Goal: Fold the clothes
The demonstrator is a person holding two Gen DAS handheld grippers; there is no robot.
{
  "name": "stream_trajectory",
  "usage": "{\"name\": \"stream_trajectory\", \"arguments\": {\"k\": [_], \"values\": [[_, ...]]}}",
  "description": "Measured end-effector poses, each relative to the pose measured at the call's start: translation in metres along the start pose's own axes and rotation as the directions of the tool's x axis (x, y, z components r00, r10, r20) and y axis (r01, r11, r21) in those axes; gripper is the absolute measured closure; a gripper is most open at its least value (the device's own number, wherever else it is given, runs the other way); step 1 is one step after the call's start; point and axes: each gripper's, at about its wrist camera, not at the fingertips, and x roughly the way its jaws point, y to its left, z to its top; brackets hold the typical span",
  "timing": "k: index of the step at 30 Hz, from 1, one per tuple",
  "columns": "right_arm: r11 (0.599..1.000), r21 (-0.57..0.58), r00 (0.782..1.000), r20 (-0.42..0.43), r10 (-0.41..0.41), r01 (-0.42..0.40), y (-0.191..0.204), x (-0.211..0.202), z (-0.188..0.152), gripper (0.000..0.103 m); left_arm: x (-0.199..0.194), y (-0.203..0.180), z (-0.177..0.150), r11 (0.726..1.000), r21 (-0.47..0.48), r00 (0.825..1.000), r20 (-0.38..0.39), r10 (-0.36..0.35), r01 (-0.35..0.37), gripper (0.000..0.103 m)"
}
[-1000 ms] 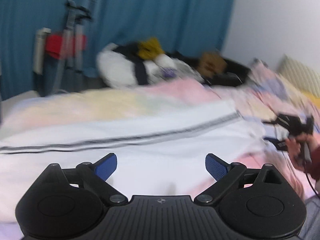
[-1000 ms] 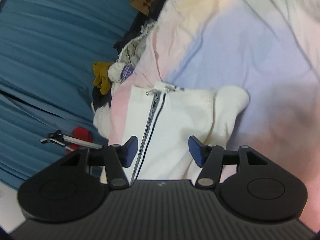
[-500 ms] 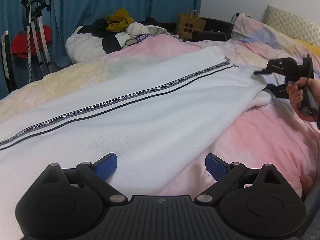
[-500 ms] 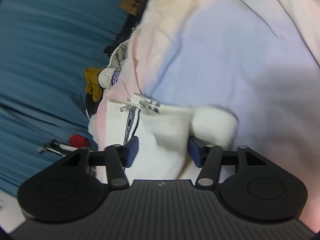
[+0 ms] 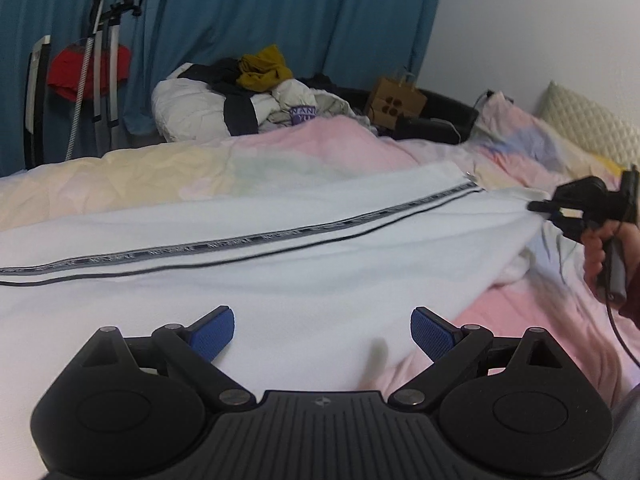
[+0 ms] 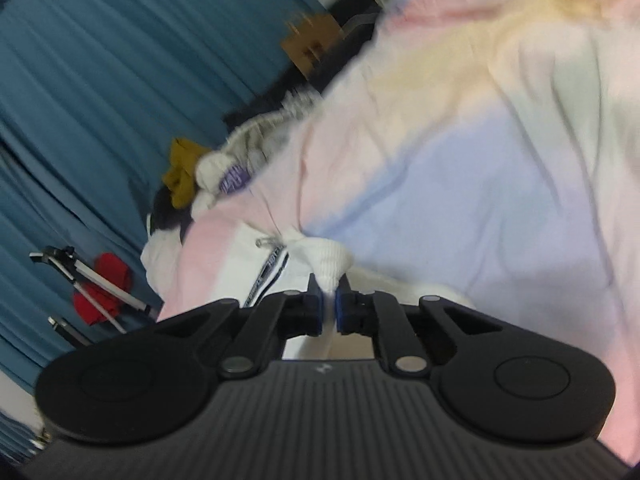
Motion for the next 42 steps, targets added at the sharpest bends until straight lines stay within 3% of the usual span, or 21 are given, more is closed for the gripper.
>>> {"name": "stream_trajectory", "arguments": {"k": [5,8,10,13,16,19,21,24,28,33,36,39,42], "values": [[0.996,0.033,0.996,-0.002,-0.087,0.087,-0.013,-0.018,-0.002,0.094,-0.008,0.008,0.0,1.0,-0.03,1.0,0.006,0.009,-0.008,0.007],[0.979,0.112,0.982,-0.109,-0.156,0.168,-0.039,-0.003,-0.009,0.094,-0.008,0.011,-0.001,0.999,-0.039,0.999,-0.002,0.034,-0.034,0.007],[0.964,0.193,0.974,-0.173,-0.149,0.182,-0.059,0.007,-0.013,0.094,-0.007,0.013,-0.001,0.998,-0.043,0.999,-0.005,0.053,-0.053,0.007],[0.939,0.315,0.981,-0.173,-0.084,0.136,-0.073,0.003,-0.013,0.091,-0.008,0.018,-0.001,0.994,-0.064,0.996,-0.008,0.091,-0.092,0.007],[0.939,0.317,0.981,-0.178,-0.082,0.136,-0.07,-0.005,-0.015,0.088,-0.009,0.027,-0.002,0.985,-0.109,0.991,-0.019,0.129,-0.13,0.007],[0.931,0.32,0.972,-0.208,-0.11,0.174,-0.068,-0.01,-0.021,0.076,-0.01,0.037,-0.003,0.973,-0.15,0.984,-0.028,0.174,-0.176,0.007],[0.926,0.327,0.964,-0.244,-0.109,0.187,-0.066,-0.009,-0.026,0.054,-0.009,0.042,-0.002,0.963,-0.168,0.978,-0.042,0.206,-0.21,0.007],[0.936,0.309,0.959,-0.272,-0.084,0.169,-0.064,0.0,-0.028,0.038,-0.009,0.048,-0.002,0.953,-0.186,0.971,-0.056,0.232,-0.239,0.007],[0.961,0.247,0.959,-0.277,-0.056,0.127,-0.063,0.019,-0.028,0.037,-0.009,0.05,-0.001,0.947,-0.198,0.968,-0.07,0.242,-0.251,0.007],[0.973,0.229,0.978,-0.207,0.032,0.016,-0.065,0.04,-0.023,0.036,-0.008,0.052,0.0,0.943,-0.213,0.967,-0.079,0.244,-0.255,0.007],[0.967,0.232,0.982,-0.128,0.137,-0.105,-0.061,0.043,-0.018,0.036,-0.006,0.052,0.001,0.941,-0.215,0.965,-0.085,0.249,-0.262,0.007],[0.967,0.179,0.974,-0.11,0.201,-0.179,-0.049,0.047,-0.016,0.036,-0.003,0.049,0.003,0.94,-0.211,0.963,-0.091,0.255,-0.268,0.007],[0.981,0.16,0.97,-0.196,0.142,-0.111,-0.049,0.063,-0.025,0.04,-0.001,0.05,0.005,0.937,-0.226,0.963,-0.094,0.253,-0.268,0.007]]}}
